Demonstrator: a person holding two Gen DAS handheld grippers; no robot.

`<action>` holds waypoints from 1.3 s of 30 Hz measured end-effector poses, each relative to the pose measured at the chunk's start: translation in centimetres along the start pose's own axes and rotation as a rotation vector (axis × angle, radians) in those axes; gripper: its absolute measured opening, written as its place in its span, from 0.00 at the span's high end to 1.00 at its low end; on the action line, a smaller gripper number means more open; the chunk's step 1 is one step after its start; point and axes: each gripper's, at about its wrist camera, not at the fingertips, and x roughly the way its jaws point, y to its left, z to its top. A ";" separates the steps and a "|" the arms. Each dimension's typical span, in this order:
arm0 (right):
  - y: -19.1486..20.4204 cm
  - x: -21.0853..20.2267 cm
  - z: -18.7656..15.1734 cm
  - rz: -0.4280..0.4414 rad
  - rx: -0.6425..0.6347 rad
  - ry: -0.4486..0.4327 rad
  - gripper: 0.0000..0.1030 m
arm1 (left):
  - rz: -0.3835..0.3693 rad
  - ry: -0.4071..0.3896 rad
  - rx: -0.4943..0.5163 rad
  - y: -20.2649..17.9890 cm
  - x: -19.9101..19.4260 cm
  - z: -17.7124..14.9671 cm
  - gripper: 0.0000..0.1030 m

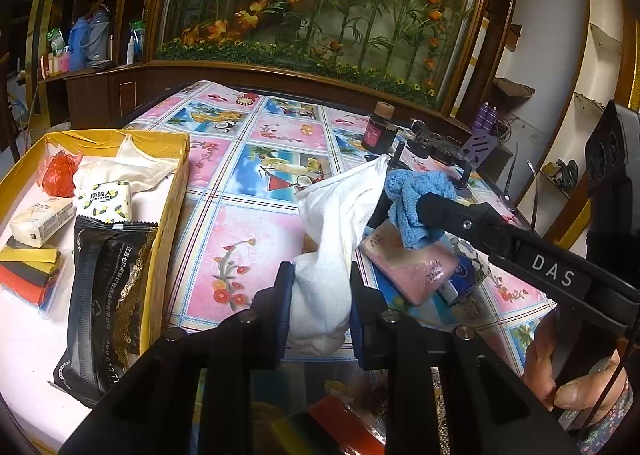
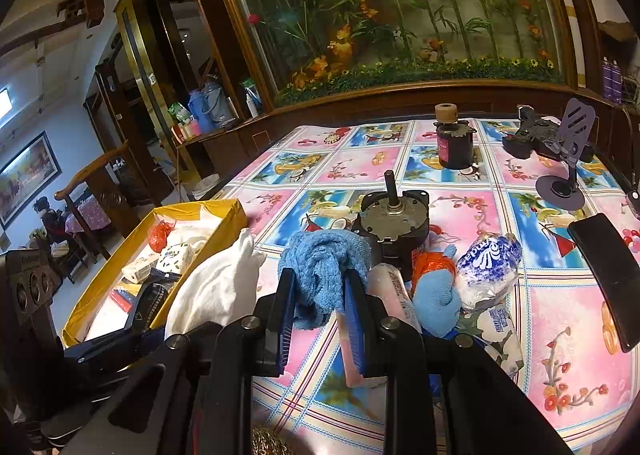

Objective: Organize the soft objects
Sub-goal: 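Lift the white cloth with the left tool while the right tool lifts the blue towel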

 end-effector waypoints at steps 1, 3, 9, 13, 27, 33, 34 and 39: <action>0.0 0.0 0.0 -0.002 0.001 0.001 0.75 | -0.001 -0.003 0.001 -0.1 -0.1 0.0 0.77; -0.1 0.1 -0.1 -0.004 0.004 0.004 0.75 | -0.002 -0.002 0.005 -0.1 -0.2 -0.1 0.77; -0.1 0.0 -0.1 -0.011 0.010 -0.001 0.75 | -0.002 -0.005 0.004 -0.2 -0.3 -0.1 0.77; -0.2 -0.1 -0.1 -0.011 0.011 -0.002 0.75 | -0.002 -0.002 0.004 -0.2 -0.2 -0.1 0.77; -0.2 -0.3 -0.1 -0.006 0.011 -0.005 0.75 | -0.001 -0.004 0.006 -0.3 -0.2 -0.1 0.77; -0.1 -0.4 -0.1 -0.006 0.012 -0.008 0.75 | -0.001 -0.005 0.004 -0.3 -0.2 -0.1 0.77; -0.1 -0.4 -0.1 -0.006 0.012 -0.008 0.75 | 0.000 -0.006 0.004 -0.3 -0.2 -0.1 0.77; -0.2 -0.5 0.1 -0.013 0.016 -0.014 0.75 | -0.006 -0.015 -0.006 -0.3 -0.5 -0.1 0.77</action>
